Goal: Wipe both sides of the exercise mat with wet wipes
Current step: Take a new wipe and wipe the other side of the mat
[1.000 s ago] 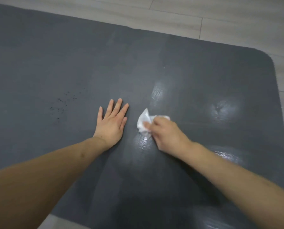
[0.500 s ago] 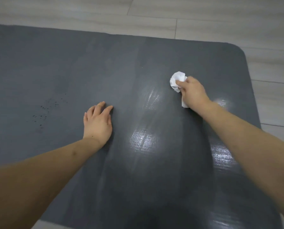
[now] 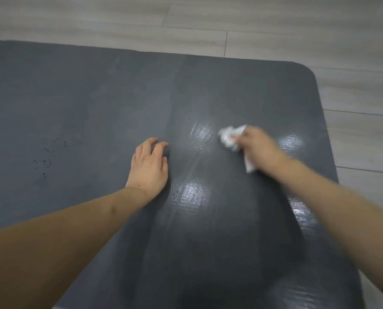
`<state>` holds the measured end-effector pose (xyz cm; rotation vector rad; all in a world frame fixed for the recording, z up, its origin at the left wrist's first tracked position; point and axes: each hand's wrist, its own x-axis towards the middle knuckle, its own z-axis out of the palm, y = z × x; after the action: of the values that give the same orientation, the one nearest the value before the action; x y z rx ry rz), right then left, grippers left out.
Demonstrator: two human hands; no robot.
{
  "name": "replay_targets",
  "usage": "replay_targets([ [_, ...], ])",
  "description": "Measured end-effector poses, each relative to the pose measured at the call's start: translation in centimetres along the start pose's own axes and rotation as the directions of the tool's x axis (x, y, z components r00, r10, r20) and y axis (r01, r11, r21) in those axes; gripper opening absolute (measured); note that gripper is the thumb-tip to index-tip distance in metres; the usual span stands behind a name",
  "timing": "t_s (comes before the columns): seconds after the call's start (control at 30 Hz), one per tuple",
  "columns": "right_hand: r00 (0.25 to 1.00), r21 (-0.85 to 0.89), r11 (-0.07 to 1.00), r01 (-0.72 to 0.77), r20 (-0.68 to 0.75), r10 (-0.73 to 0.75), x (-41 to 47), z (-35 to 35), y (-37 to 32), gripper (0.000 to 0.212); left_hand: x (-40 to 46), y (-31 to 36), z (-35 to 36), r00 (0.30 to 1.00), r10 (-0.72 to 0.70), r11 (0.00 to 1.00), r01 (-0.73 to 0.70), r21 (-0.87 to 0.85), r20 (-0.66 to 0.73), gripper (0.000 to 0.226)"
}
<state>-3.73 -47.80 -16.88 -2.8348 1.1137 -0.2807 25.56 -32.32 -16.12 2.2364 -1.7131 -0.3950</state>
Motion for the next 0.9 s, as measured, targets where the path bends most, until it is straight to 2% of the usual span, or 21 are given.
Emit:
replay_targets([
  [0.03, 0.974, -0.037, 0.975, -0.221, 0.036, 0.222, 1.8, -0.7, 3.1, 0.026, -0.1, 0.5, 0.2, 0.999, 0.033, 0.999, -0.033, 0.009, 0.005, 0.039],
  [0.07, 0.93, 0.0, 0.93, -0.367, 0.013, 0.367, 3.1, -0.8, 5.4, 0.02, -0.3, 1.0, 0.4, 0.998, 0.062, 0.998, -0.062, 0.015, 0.008, 0.038],
  [0.1, 0.905, 0.088, 0.902, -0.422, -0.02, 0.426, 3.6, -0.7, 6.6, 0.021, -0.3, 1.4, 0.5, 0.996, 0.089, 0.996, -0.089, 0.015, 0.009, 0.038],
  [0.17, 0.889, 0.123, 0.885, -0.449, -0.042, 0.457, 1.8, -0.1, 5.2, 0.03, 0.1, 2.4, 0.5, 0.993, 0.116, 0.993, -0.116, 0.009, 0.01, 0.037],
  [0.23, 0.929, 0.206, 0.913, -0.351, -0.044, 0.367, -2.4, 0.1, 0.9, 0.028, 0.2, 3.5, 0.8, 0.991, 0.131, 0.991, -0.131, 0.0, 0.005, 0.037],
  [0.27, 0.966, 0.244, 0.942, -0.229, -0.061, 0.25, -5.5, 0.9, -1.2, 0.031, 0.3, 3.9, 1.0, 0.988, 0.152, 0.988, -0.152, -0.002, 0.002, 0.036],
  [0.33, 0.999, 0.339, 0.94, -0.027, -0.006, 0.031, -12.7, 0.8, -6.6, 0.04, 0.1, 4.5, 1.5, 0.975, 0.223, 0.975, -0.223, 0.008, 0.001, 0.036],
  [0.4, 0.969, 0.381, 0.916, 0.127, 0.15, -0.197, -19.0, 0.2, -11.0, 0.045, -0.5, 4.9, 2.2, 0.954, 0.299, 0.952, -0.301, 0.053, 0.031, 0.037],
  [0.43, 0.93, 0.379, 0.917, 0.123, 0.279, -0.24, -20.4, -0.7, -12.2, 0.043, -0.7, 5.1, 2.4, 0.943, 0.328, 0.94, -0.331, 0.08, 0.056, 0.039],
  [0.47, 0.913, 0.376, 0.919, 0.122, 0.322, -0.252, -20.4, -1.3, -12.5, 0.034, -1.0, 5.4, 2.7, 0.932, 0.352, 0.927, -0.359, 0.103, 0.082, 0.04],
  [0.5, 0.916, 0.38, 0.913, 0.15, 0.293, -0.273, -19.0, -1.7, -11.7, 0.02, -1.2, 5.7, 2.8, 0.923, 0.372, 0.916, -0.383, 0.123, 0.101, 0.04],
  [0.57, 0.963, 0.283, 0.952, 0.118, 0.199, -0.179, -14.1, -2.3, -7.5, 0.035, -1.4, 6.2, 3.0, 0.904, 0.41, 0.89, -0.426, 0.16, 0.125, 0.04],
  [0.6, 0.986, 0.246, 0.968, 0.051, 0.14, -0.088, -11.2, -1.8, -4.1, 0.04, -1.4, 6.5, 3.0, 0.898, 0.42, 0.881, -0.438, 0.176, 0.132, 0.04],
  [0.63, 0.992, 0.265, 0.96, -0.087, 0.107, 0.061, -8.3, -1.9, -0.4, 0.038, -1.2, 6.9, 3.0, 0.895, 0.423, 0.877, -0.443, 0.185, 0.138, 0.041],
  [0.67, 0.966, 0.265, 0.929, -0.258, 0.101, 0.239, -5.9, -1.8, 3.2, 0.03, -1.1, 7.3, 2.9, 0.895, 0.421, 0.877, -0.443, 0.189, 0.144, 0.043],
  [0.7, 0.903, 0.249, 0.868, -0.43, 0.103, 0.417, -4.3, -1.7, 6.5, 0.025, -0.9, 7.7, 2.9, 0.897, 0.416, 0.876, -0.439, 0.197, 0.147, 0.045],
  [0.73, 0.85, 0.233, 0.822, -0.52, 0.047, 0.525, -3.2, -1.4, 9.3, 0.024, -0.8, 8.2, 3.0, 0.899, 0.412, 0.876, -0.435, 0.208, 0.146, 0.047],
  [0.8, 0.811, 0.193, 0.802, -0.566, -0.046, 0.583, -3.1, -0.7, 11.7, 0.024, -0.5, 8.8, 3.1, 0.9, 0.411, 0.874, -0.435, 0.217, 0.149, 0.048],
  [0.87, 0.868, 0.21, 0.855, -0.475, -0.051, 0.494, -5.8, -1.0, 9.4, 0.026, -0.2, 9.0, 3.1, 0.904, 0.401, 0.877, -0.426, 0.223, 0.15, 0.047],
  [0.9, 0.893, 0.273, 0.86, -0.432, -0.005, 0.45, -8.3, -1.2, 6.9, 0.027, -0.1, 9.0, 3.2, 0.91, 0.388, 0.883, -0.412, 0.224, 0.145, 0.047],
])
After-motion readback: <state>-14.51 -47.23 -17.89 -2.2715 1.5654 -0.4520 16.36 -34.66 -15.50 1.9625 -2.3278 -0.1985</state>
